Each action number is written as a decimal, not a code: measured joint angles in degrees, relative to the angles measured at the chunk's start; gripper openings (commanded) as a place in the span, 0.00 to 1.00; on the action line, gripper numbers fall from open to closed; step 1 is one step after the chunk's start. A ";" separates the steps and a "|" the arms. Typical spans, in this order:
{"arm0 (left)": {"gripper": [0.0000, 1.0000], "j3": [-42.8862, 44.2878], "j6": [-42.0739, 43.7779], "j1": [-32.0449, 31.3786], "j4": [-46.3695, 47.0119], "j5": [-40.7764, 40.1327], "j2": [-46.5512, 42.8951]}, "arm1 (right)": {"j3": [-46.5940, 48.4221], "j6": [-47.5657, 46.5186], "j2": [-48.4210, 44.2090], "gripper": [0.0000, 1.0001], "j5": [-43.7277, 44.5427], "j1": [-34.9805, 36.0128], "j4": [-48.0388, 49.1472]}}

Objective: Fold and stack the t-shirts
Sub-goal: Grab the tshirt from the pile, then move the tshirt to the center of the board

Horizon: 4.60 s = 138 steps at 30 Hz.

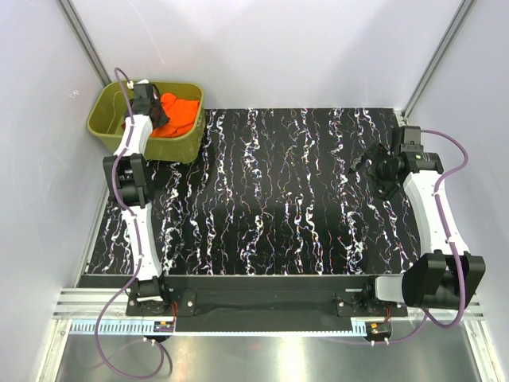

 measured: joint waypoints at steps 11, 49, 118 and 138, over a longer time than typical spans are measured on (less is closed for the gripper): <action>0.00 2.38 -4.42 -0.02 1.60 2.93 -5.29 | 0.04 0.11 2.03 0.98 -1.38 0.00 0.70; 0.32 -49.29 -11.02 -59.74 -6.29 6.29 -76.54 | -13.00 3.96 -15.89 0.96 -15.15 10.05 1.81; 0.00 -67.17 10.40 -3.54 24.02 15.78 -47.78 | 1.79 0.87 5.68 0.88 -21.49 20.15 11.72; 0.00 -26.47 0.79 -26.03 -0.85 13.79 -73.07 | 2.60 0.79 6.95 0.88 -21.62 20.15 10.40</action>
